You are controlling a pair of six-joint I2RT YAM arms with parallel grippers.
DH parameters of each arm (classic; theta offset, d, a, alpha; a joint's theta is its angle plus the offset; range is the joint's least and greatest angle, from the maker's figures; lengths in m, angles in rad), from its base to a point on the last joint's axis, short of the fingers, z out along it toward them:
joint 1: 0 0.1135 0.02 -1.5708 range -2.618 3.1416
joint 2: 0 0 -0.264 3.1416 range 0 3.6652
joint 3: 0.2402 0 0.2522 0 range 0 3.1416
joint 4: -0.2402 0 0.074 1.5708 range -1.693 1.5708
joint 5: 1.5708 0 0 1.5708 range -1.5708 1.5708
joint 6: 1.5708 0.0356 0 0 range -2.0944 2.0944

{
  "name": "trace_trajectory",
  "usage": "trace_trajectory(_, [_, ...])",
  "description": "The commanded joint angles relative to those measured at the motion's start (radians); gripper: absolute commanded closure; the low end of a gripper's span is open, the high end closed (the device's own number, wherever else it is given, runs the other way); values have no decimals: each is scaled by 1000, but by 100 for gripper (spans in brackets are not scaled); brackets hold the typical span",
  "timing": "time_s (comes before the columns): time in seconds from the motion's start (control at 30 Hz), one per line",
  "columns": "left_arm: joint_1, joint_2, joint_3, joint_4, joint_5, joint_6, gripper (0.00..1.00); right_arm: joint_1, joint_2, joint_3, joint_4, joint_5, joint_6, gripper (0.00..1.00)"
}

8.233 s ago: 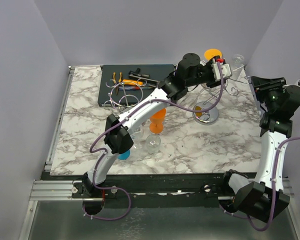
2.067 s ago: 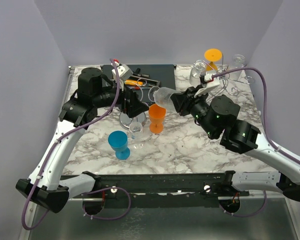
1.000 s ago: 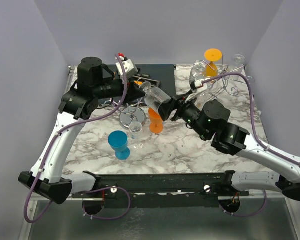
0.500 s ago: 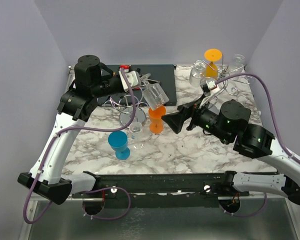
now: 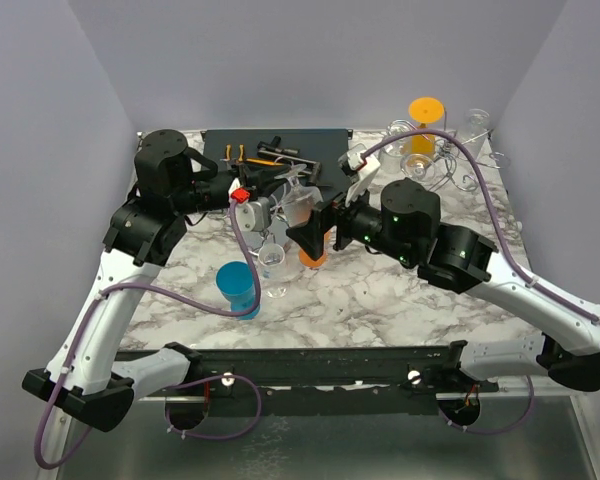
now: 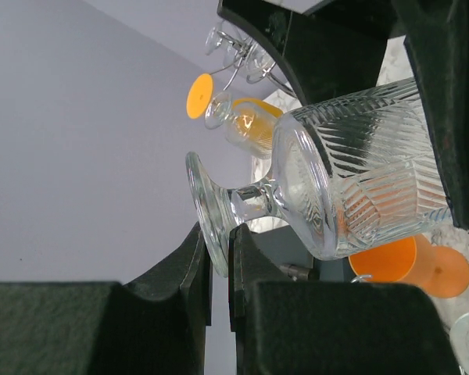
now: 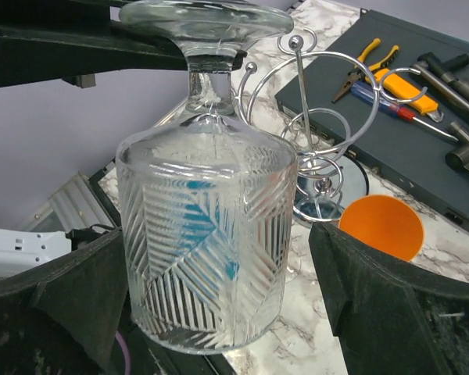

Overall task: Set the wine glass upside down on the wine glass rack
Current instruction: Turn the wine glass upside down at the wine rack.

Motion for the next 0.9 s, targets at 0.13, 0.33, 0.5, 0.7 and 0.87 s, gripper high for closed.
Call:
trace_trajectory(0.13, [-9,-40,-13,59,129,99,100,-1,21,-14,96,-40,-43,4])
trace_trajectory(0.33, [-14,-44,-29,59,154,137,100,-3,-29,-95,175,-29,-28,33])
trace_trajectory(0.5, [-31,-38,-12,59,164,134,100,-3,-73,-193,260,30,-43,51])
trace_trajectory(0.7, [-42,-50,-23,68,154,133,98,-3,-112,-346,433,159,-102,81])
trace_trajectory(0.87, [-41,-74,-58,83,132,130,23,-4,-127,-377,483,247,-161,99])
